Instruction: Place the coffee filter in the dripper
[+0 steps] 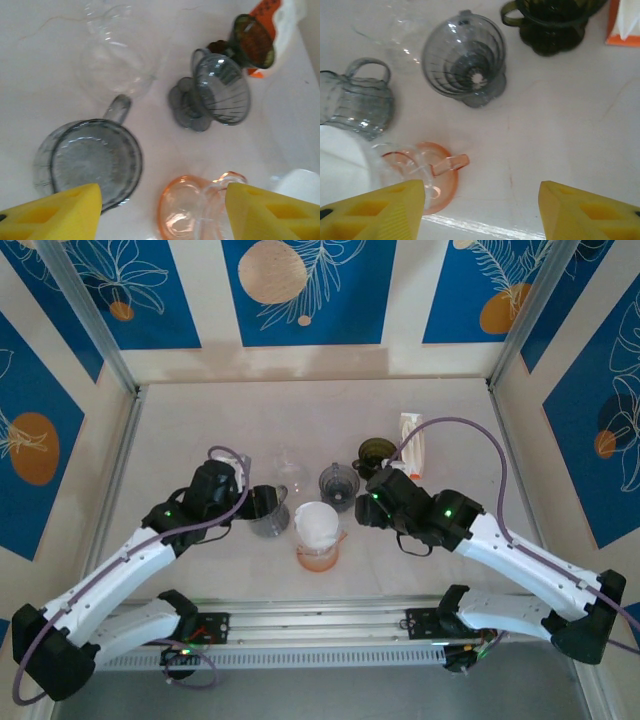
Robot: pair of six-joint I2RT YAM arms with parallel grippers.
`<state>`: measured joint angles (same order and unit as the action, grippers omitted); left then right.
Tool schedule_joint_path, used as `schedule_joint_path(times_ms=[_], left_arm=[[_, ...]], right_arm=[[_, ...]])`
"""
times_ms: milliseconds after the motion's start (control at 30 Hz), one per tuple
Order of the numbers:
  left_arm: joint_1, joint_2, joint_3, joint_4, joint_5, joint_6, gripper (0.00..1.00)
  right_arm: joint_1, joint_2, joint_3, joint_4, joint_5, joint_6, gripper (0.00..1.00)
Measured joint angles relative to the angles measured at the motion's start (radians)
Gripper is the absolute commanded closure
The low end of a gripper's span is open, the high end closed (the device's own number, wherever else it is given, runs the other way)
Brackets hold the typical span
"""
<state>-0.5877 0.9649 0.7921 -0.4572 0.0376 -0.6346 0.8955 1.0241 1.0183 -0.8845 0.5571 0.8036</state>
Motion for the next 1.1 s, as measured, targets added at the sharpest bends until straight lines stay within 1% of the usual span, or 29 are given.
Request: schedule_joint_path(times_ms=[167,333,467,567,633,700,900,933,1100], left_arm=[[0.048,0.040,-0.047,0.000,-0.036,-0.012,0.46],[0.071,0.099,-0.090,0.031,-0.077,-0.019,0.49],[0.079,0.182,-0.100,0.061,-0.115,-0.026,0.60],[0.088,0.223,-0.109,0.082,-0.137,-0.034,0.63],[0.092,0.232,-0.114,0.092,-0.143,-0.041,0.67],[0.093,0.236,-0.114,0.105,-0.144,-0.045,0.73],[0.097,0.237,-0.115,0.105,-0.146,-0.048,0.98],[0.097,0.237,-0.114,0.106,-0.144,-0.047,1.00],[0.099,0.223,-0.114,0.082,-0.139,-0.044,1.00]], right_arm=[[-0.033,-0.043,-0.087,0.000,-0.042,0.023,0.38],[-0.045,-0.054,-0.129,0.003,-0.074,0.038,0.38],[-0.055,-0.072,-0.165,0.010,-0.099,0.045,0.38],[-0.071,-0.092,-0.196,0.014,-0.125,0.049,0.38],[-0.087,-0.106,-0.225,0.027,-0.150,0.054,0.38],[-0.107,-0.117,-0.257,0.043,-0.186,0.056,0.38],[-0.193,-0.121,-0.365,0.121,-0.346,0.056,0.42],[-0.201,-0.118,-0.378,0.134,-0.369,0.056,0.42],[-0.211,-0.066,-0.429,0.232,-0.483,0.072,0.49]])
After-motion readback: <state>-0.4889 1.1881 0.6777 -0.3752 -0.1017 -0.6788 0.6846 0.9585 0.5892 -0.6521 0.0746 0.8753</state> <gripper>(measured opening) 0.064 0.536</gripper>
